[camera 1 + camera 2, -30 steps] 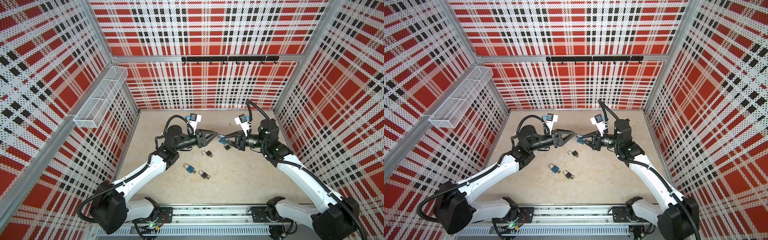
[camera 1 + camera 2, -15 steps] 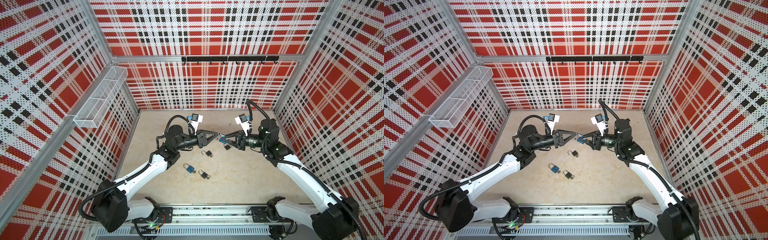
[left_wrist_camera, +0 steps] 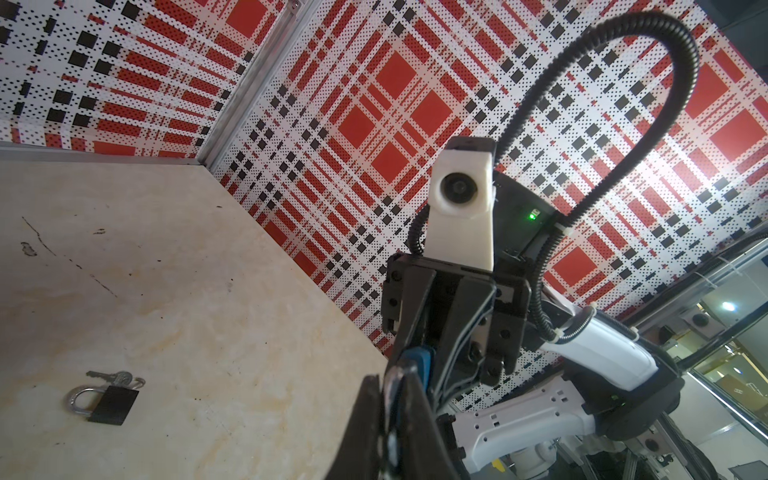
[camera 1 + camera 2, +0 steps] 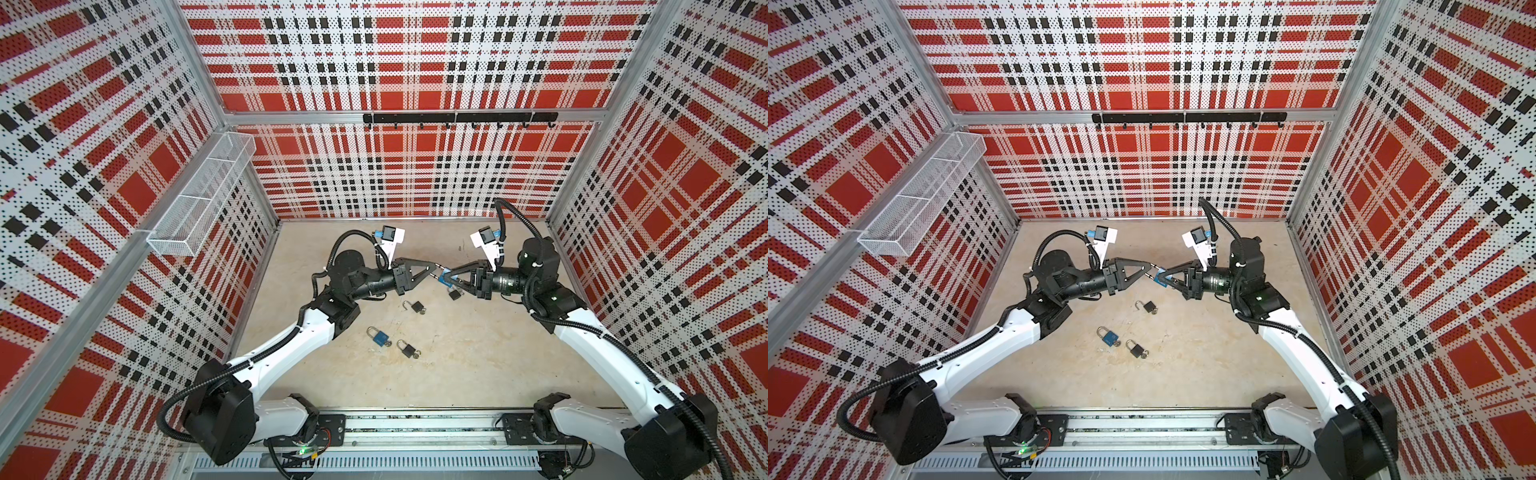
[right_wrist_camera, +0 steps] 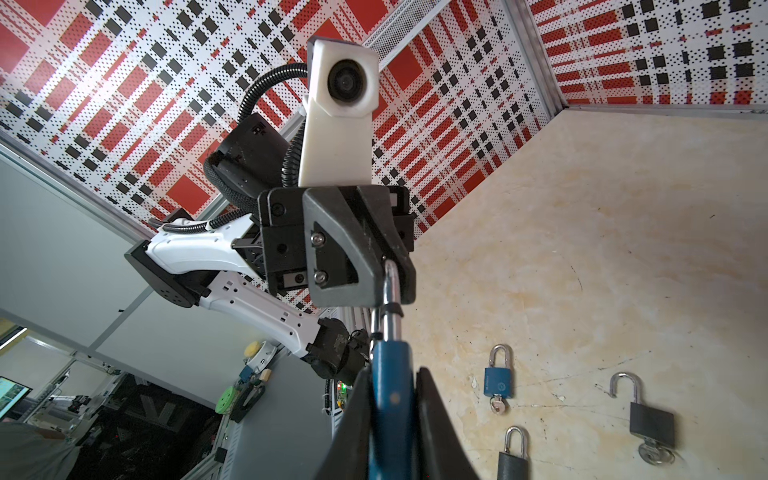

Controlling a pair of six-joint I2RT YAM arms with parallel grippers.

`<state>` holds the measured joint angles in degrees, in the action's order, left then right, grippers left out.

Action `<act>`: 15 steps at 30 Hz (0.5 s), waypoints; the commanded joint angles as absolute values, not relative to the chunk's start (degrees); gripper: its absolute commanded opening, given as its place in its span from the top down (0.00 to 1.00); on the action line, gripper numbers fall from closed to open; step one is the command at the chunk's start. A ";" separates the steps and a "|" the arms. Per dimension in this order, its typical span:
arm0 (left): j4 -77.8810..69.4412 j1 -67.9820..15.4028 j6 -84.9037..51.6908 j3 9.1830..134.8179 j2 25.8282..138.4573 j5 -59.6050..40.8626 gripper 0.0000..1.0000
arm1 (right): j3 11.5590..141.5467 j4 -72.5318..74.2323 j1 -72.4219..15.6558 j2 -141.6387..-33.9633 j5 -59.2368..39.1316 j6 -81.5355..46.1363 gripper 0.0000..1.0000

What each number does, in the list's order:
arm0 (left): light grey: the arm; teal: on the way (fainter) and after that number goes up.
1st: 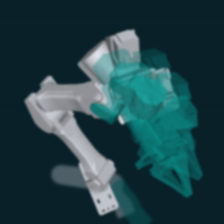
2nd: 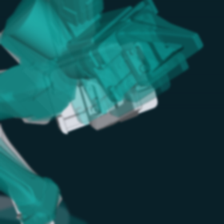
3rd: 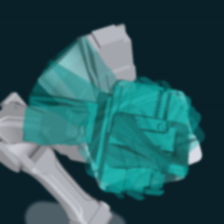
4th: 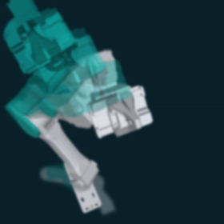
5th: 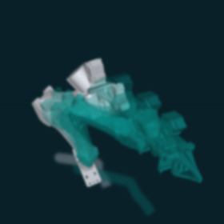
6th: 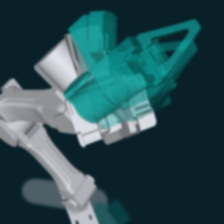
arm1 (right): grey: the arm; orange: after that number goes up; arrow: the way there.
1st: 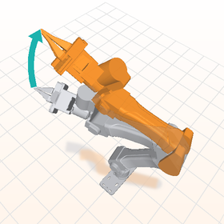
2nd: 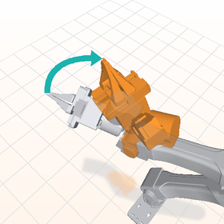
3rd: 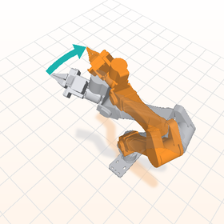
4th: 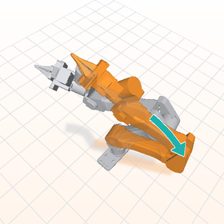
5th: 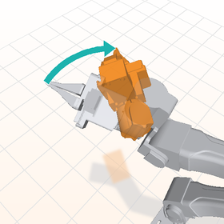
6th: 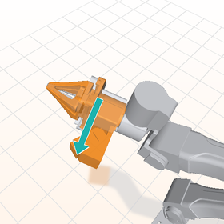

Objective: Lock with the key

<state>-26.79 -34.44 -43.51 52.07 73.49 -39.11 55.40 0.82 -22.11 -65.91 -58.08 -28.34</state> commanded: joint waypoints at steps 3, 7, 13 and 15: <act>-26.76 -34.50 -42.01 51.82 74.62 -36.46 1.00 | 55.11 10.53 -23.45 -65.22 -64.56 -33.39 1.00; -27.66 -34.59 -41.89 51.20 74.78 -35.81 1.00 | 54.16 14.04 -23.55 -64.69 -65.87 -36.58 1.00; -30.40 -34.98 -42.97 50.02 75.27 -35.64 1.00 | 53.38 16.80 -23.64 -63.73 -66.15 -39.46 1.00; -30.84 -35.17 -43.12 49.74 75.45 -35.58 1.00 | 53.19 17.68 -23.64 -63.63 -66.18 -40.13 1.00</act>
<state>-31.31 -34.65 -43.66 51.22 73.52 -39.13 52.99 9.67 -22.11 -65.82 -60.51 -37.95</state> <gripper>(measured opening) 0.099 0.173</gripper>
